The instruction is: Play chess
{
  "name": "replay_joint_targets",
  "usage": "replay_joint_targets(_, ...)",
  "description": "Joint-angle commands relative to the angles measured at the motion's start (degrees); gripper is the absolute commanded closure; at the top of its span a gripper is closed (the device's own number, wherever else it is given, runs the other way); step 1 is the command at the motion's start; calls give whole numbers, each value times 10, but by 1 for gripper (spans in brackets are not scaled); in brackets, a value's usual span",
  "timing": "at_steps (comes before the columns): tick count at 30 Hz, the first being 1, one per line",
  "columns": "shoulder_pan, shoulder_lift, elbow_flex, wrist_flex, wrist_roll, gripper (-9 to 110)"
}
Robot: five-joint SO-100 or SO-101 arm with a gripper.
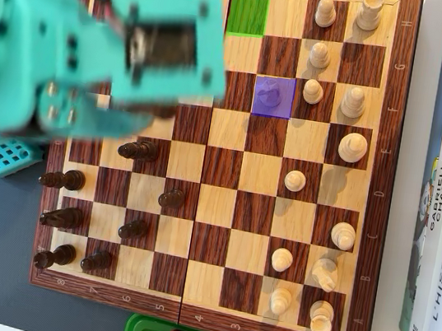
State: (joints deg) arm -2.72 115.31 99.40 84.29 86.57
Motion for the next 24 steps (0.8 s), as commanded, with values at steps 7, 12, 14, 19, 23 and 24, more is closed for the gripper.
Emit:
replay_joint_targets(7, 167, -33, -27, -2, -33, 98)
replay_joint_targets(12, 226, -104, -47, -5, -72, 98)
replay_joint_targets(14, 240, -133, -76, -5, -84, 98)
replay_joint_targets(19, 277, -203, -158, -5, -115, 98)
replay_joint_targets(23, 302, -278, -214, -5, -127, 98)
replay_joint_targets(24, 308, -297, -231, -5, -134, 98)
